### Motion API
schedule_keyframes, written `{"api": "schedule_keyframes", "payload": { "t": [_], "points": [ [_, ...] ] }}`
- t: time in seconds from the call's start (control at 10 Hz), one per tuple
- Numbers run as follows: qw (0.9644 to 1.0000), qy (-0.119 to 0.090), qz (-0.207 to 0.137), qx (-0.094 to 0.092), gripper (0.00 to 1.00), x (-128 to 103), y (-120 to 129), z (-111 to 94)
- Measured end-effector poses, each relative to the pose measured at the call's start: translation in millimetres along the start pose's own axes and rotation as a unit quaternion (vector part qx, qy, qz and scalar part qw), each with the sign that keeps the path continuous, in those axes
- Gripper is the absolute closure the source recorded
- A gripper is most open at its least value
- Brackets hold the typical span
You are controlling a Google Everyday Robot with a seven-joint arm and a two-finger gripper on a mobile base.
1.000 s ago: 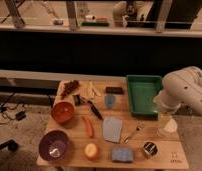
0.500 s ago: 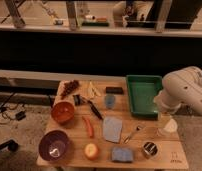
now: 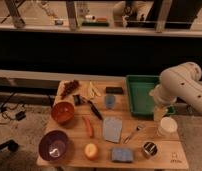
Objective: Place grapes in red bowl
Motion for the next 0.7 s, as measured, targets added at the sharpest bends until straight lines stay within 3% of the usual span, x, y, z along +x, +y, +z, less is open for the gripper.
{"api": "schedule_keyframes", "payload": {
  "t": [0.5, 0.7],
  "points": [
    [0.9974, -0.023, -0.063, 0.025, 0.2, -48.5, -25.6, 3.7],
    [0.9937, -0.039, -0.099, 0.034, 0.2, -86.6, -37.9, 4.8]
  ]
}}
